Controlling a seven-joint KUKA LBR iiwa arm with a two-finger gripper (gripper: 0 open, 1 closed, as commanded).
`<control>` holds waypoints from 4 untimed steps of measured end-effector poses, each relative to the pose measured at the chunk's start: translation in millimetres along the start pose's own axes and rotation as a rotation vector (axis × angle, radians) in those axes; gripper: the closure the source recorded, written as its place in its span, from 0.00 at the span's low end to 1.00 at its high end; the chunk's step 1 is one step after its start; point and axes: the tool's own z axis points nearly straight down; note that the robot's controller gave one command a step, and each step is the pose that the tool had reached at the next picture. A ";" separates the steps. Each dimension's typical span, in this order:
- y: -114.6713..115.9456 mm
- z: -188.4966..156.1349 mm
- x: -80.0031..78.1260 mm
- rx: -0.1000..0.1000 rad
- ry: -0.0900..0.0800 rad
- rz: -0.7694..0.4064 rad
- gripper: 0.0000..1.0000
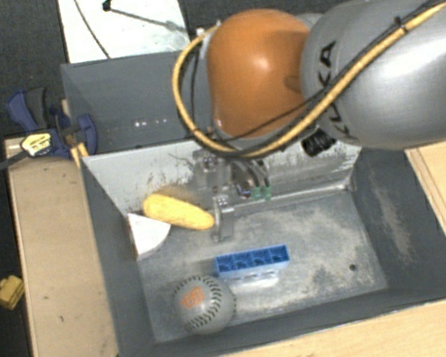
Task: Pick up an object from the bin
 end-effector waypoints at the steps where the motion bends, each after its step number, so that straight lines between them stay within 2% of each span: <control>1: -1.0 -5.1 -1.3 -0.001 -0.008 0.004 0.00; 2: -5.7 21.2 19.4 -0.002 -0.014 -0.067 0.00; 3: -7.7 73.7 55.1 -0.001 -0.011 -0.189 0.00; 4: -44.0 103.1 65.3 -0.002 -0.004 -0.186 0.00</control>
Offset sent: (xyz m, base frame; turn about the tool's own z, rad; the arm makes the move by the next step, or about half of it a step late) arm -0.0761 -0.0188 -0.0938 -0.2372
